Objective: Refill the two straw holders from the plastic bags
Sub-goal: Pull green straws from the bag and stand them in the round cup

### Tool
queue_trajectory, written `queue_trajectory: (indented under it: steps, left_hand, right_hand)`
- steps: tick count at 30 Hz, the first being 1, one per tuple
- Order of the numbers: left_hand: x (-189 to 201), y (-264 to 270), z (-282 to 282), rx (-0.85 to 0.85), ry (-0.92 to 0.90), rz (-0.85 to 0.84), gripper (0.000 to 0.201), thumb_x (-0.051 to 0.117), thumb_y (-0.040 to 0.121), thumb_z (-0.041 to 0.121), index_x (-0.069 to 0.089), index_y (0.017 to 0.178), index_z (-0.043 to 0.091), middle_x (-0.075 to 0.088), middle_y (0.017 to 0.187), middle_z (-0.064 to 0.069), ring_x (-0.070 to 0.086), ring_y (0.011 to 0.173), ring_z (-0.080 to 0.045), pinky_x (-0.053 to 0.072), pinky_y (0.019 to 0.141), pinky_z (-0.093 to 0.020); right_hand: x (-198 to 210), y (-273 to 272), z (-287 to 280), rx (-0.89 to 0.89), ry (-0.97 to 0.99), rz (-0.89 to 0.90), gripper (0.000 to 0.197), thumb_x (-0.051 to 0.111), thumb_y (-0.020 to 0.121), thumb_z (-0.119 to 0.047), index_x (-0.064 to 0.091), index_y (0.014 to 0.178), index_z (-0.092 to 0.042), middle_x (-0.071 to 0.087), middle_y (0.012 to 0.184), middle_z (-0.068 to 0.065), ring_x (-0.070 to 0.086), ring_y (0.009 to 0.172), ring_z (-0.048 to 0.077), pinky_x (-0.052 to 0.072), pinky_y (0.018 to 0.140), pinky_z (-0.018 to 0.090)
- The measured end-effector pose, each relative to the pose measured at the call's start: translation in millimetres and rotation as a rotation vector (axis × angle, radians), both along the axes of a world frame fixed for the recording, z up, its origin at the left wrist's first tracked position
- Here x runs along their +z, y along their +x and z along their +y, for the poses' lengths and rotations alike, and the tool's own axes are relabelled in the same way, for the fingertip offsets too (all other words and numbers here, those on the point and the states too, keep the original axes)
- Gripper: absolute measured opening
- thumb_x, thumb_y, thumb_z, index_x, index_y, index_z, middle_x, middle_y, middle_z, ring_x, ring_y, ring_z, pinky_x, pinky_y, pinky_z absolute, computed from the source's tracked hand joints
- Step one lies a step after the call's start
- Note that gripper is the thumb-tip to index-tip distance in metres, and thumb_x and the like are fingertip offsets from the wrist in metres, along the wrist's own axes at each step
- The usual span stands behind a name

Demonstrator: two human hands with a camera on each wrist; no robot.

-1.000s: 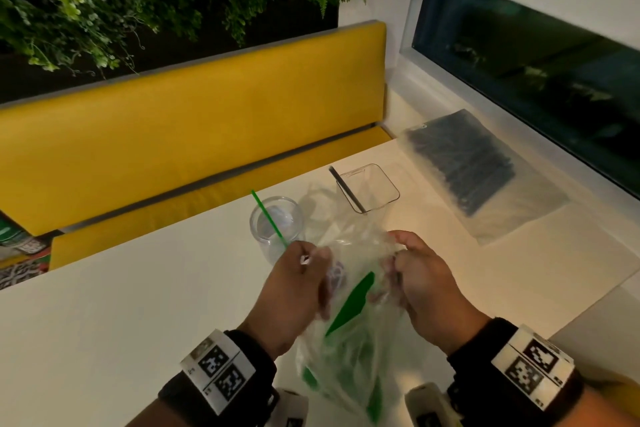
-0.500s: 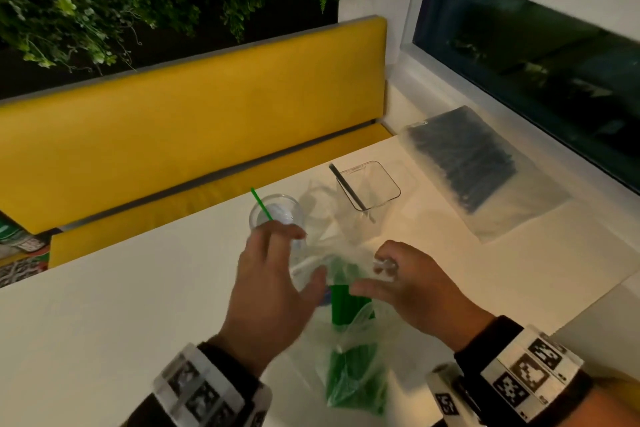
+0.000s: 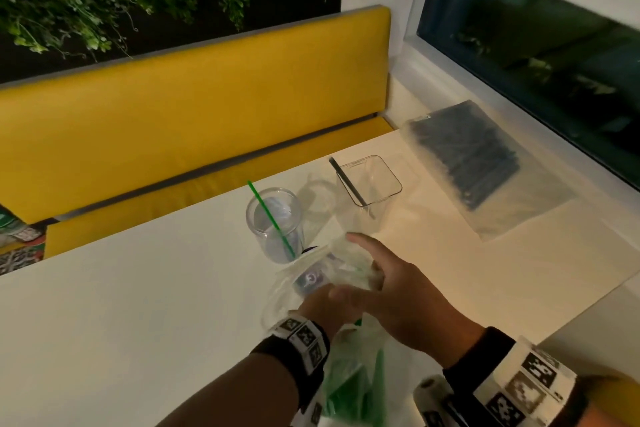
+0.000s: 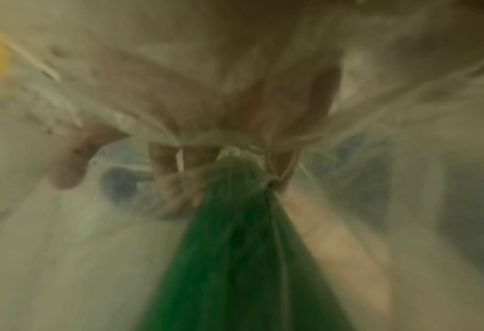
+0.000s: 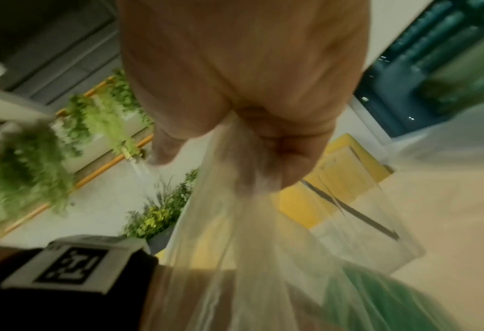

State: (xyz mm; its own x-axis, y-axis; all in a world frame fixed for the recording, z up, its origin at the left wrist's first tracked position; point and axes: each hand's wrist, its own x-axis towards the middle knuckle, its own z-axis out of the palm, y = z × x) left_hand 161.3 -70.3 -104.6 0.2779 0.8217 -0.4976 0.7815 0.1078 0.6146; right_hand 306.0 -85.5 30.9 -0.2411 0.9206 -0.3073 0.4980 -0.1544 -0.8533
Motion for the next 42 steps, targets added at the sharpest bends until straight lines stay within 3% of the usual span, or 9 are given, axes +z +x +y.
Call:
queue_trajectory:
  steps: [5, 7, 10, 16, 22, 26, 29, 34, 42]
  left_hand:
    - [29, 26, 0, -0.075, -0.053, 0.393, 0.050, 0.049, 0.096, 0.039, 0.042, 0.142, 0.020, 0.049, 0.141, -0.004, 0.046, 0.132, -0.028, 0.031, 0.110, -0.057]
    - [32, 28, -3, 0.013, 0.018, 0.357, 0.058, 0.053, 0.094, 0.041, 0.039, 0.145, 0.016, 0.045, 0.147, -0.009, 0.043, 0.135, -0.032, 0.029, 0.113, -0.053]
    - [36, 23, -8, -0.048, 0.142, 0.169, 0.065, 0.060, 0.094, 0.027, 0.033, 0.148, 0.003, 0.041, 0.151, -0.015, 0.042, 0.139, -0.034, 0.036, 0.112, -0.044]
    - [25, 1, -6, -0.265, 0.135, 0.412, 0.042, 0.034, 0.105, 0.031, 0.043, 0.144, 0.017, 0.050, 0.144, -0.008, 0.044, 0.133, -0.027, 0.029, 0.114, -0.034]
    - [20, -8, -3, -0.199, 0.139, 0.238, 0.027, 0.042, 0.100, 0.030, 0.059, 0.119, 0.021, 0.065, 0.117, -0.002, 0.061, 0.108, -0.023, 0.047, 0.101, -0.038]
    - [29, -3, 5, -0.312, 0.003, 0.354, 0.029, 0.045, 0.098, 0.015, 0.060, 0.119, 0.002, 0.064, 0.120, -0.019, 0.062, 0.111, -0.036, 0.047, 0.102, -0.046]
    - [34, -10, 5, -0.266, 0.112, 0.293, 0.036, 0.032, 0.099, 0.038, 0.057, 0.116, 0.018, 0.062, 0.112, -0.008, 0.060, 0.106, -0.028, 0.046, 0.099, -0.038]
    - [41, -20, -7, -0.412, 0.157, 0.262, 0.043, 0.036, 0.105, 0.034, 0.040, 0.145, 0.020, 0.047, 0.146, -0.005, 0.042, 0.133, -0.020, 0.025, 0.106, -0.021]
    - [96, -18, -19, -0.217, 0.160, -0.115, 0.013, 0.062, 0.087, 0.028, 0.059, 0.100, 0.030, 0.058, 0.087, 0.013, 0.052, 0.083, -0.009, 0.040, 0.078, -0.020]
  right_hand:
    - [-2, -3, 4, 0.063, 0.399, -0.587, 0.044, 0.053, 0.081, -0.070, 0.057, 0.107, -0.034, 0.056, 0.099, -0.010, 0.056, 0.094, 0.015, 0.049, 0.069, 0.032]
    - [0, -11, 4, 0.194, 0.510, -0.575, 0.062, 0.053, 0.083, -0.062, 0.038, 0.139, -0.042, 0.037, 0.141, 0.001, 0.040, 0.124, 0.021, 0.051, 0.080, 0.036]
    - [-10, -19, 4, 0.344, 0.413, -0.577, 0.055, 0.046, 0.093, -0.045, 0.024, 0.143, -0.049, 0.012, 0.159, 0.007, 0.036, 0.136, 0.029, 0.051, 0.090, 0.044]
    - [-49, 22, 24, 0.052, 0.175, -0.631, 0.023, 0.047, 0.088, -0.013, 0.054, 0.090, -0.035, 0.046, 0.114, -0.001, 0.060, 0.074, 0.020, 0.053, 0.070, 0.035]
    - [-68, 10, 14, 0.014, -0.072, -0.386, 0.039, 0.055, 0.085, -0.064, 0.058, 0.111, -0.034, 0.049, 0.107, -0.004, 0.054, 0.087, 0.010, 0.042, 0.071, 0.020]
    - [-81, 9, 11, 0.010, -0.043, -0.108, 0.022, 0.068, 0.087, -0.034, 0.057, 0.106, -0.035, 0.060, 0.105, -0.007, 0.057, 0.090, 0.008, 0.044, 0.074, 0.016]
    - [-82, 19, 11, -0.076, 0.048, 0.052, 0.035, 0.062, 0.090, -0.005, 0.054, 0.093, -0.040, 0.059, 0.103, -0.008, 0.061, 0.078, 0.007, 0.054, 0.074, 0.034]
    - [-84, 25, 10, 0.003, 0.163, -0.209, 0.059, 0.039, 0.081, 0.011, 0.056, 0.065, -0.043, 0.054, 0.106, -0.007, 0.055, 0.083, 0.002, 0.042, 0.073, 0.016]
    - [-78, 26, 15, 0.003, 0.193, -0.468, 0.051, 0.043, 0.085, 0.008, 0.069, 0.092, -0.035, 0.059, 0.107, -0.012, 0.057, 0.103, 0.013, 0.043, 0.090, 0.022]
